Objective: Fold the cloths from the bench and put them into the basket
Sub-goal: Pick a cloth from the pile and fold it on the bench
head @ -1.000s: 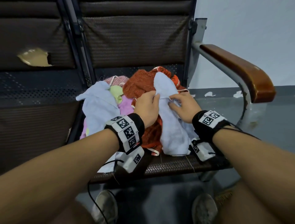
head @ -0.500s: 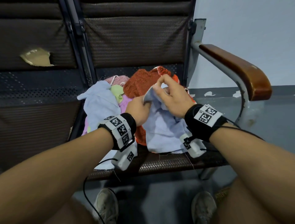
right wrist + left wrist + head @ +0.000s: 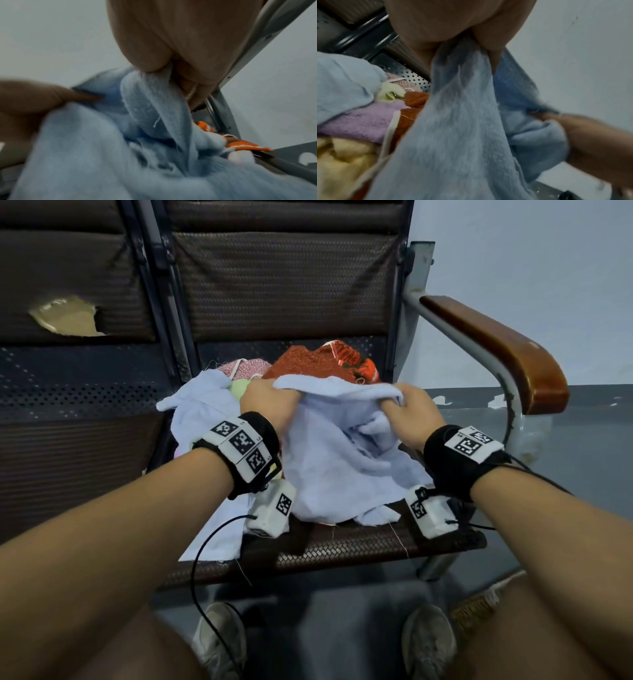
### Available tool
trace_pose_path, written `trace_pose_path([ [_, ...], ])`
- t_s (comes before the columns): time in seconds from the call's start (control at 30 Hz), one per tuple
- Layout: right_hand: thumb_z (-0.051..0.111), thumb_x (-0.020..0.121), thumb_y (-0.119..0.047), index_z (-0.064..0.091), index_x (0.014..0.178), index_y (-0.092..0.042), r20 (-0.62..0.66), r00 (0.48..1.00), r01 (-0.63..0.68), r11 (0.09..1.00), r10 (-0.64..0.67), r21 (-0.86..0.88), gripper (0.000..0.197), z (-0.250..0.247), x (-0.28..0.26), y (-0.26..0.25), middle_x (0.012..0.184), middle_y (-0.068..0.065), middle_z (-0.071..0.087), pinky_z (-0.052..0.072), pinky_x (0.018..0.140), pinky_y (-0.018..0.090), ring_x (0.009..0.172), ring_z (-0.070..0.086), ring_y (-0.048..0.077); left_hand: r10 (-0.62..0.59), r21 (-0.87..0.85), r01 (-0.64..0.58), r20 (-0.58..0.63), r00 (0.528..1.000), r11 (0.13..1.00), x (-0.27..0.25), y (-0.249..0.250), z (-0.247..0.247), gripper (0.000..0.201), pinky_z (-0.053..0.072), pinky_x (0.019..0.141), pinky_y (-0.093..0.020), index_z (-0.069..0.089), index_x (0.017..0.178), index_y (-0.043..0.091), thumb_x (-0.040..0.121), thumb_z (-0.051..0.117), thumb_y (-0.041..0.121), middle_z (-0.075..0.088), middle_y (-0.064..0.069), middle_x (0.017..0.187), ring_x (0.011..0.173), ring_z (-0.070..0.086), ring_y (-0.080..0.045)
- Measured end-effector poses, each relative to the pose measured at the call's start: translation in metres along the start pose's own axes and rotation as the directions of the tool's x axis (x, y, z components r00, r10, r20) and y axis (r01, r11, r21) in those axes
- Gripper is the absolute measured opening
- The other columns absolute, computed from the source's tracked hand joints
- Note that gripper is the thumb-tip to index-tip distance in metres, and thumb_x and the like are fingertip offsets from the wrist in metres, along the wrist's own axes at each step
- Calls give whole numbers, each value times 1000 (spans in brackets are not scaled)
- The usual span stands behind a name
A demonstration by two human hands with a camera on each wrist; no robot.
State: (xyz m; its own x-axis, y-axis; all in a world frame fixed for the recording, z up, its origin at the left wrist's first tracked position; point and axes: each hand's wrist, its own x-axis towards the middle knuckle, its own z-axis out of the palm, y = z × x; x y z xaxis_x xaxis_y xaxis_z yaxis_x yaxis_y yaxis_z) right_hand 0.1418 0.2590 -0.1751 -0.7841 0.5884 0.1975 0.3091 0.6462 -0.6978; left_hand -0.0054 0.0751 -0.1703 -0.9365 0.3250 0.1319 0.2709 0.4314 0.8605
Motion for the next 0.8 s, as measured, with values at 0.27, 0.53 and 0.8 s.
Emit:
trace_pose_path([
  [0.27,62,83,-20,62,66,-33,92,950,293,955,-297,54,22,5,-15,-35,67,-21,64,44,62,28,63,55,1,189,192,-362,588,787,912,-13,-11,18,44,51,87,-35,63,124,15,84,77,26,69,-2,110,98,64,-24],
  [0.53,68,88,-34,64,84,-9,298,946,36,872,128,-488,26,0,-9,11,80,9,61,35,62,30,78,57,31,-23,65,22,4,1000,998,14,0,5,38,41,92,-36,62,118,-3,101,34,18,63,-23,122,114,57,-37],
  [0.8,52,92,-16,53,83,-16,-113,993,-19,999,23,36,10,-16,-5,-7,75,-1,54,36,60,31,70,48,18,-288,-208,291,43,957,934,26,-13,-4,45,53,94,-45,65,105,7,82,48,41,69,-19,109,104,65,-37],
])
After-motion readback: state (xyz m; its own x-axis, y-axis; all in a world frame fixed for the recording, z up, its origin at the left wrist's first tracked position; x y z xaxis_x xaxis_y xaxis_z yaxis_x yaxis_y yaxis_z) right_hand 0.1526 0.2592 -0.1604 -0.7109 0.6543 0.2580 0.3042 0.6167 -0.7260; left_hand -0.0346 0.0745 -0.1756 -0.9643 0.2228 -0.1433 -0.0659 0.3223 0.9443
